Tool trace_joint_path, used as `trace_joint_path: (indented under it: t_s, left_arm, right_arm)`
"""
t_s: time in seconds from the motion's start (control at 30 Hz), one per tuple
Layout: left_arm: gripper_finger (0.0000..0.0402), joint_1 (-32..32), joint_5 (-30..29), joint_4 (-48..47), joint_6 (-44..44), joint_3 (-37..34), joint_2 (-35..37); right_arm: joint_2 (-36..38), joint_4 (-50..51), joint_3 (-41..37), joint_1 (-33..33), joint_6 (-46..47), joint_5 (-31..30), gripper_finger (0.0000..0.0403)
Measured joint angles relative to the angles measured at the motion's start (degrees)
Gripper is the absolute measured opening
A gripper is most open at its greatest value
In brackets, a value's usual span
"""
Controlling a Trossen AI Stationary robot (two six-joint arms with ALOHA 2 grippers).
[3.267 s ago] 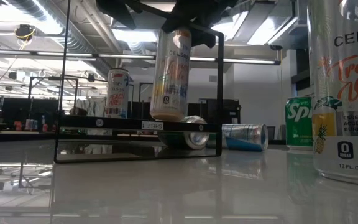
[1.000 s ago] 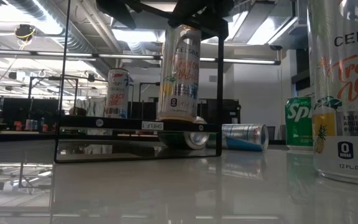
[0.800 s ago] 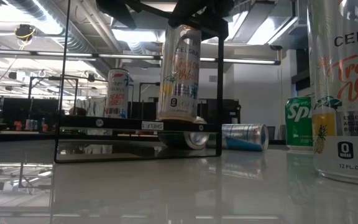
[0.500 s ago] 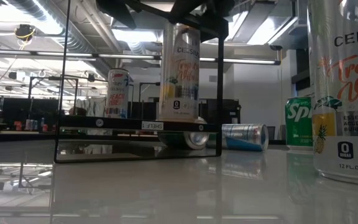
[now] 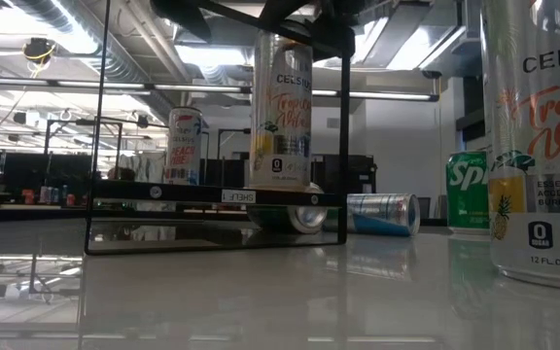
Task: Place canned beverage on shelf
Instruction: Put the white yellow soda can on the shelf, then put the white pink soda can on the shelf aligned with the other white pink soda can
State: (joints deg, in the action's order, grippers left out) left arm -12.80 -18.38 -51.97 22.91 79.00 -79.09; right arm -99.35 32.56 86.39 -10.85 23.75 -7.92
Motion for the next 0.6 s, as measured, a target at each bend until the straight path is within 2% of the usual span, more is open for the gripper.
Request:
trace_joint_path:
  t_s: [0.13, 0.3, 0.47, 0.6]
  left_arm:
    - [0.0386, -1.5, 4.3, 0.2, 2.6, 2.8, 0.0]
    - [0.0386, -4.9, 4.4, 0.2, 9.0, 7.2, 0.0]
    - [0.0386, -7.9, 4.0, 0.1, 18.4, 9.4, 0.1]
    - [0.0386, -10.1, 5.1, -0.5, 29.1, 9.5, 0.0]
  right_arm:
    - [0.5, 0.1, 0.0, 0.0, -0.2, 0.0, 0.0354]
    - [0.8, 0.1, 0.0, 0.0, -3.2, -0.3, 0.0354]
    - [1.2, 0.0, 0.0, 0.0, -6.9, -0.5, 0.0354]
    - [1.4, -0.4, 0.0, 0.0, -10.7, -0.6, 0.0354]
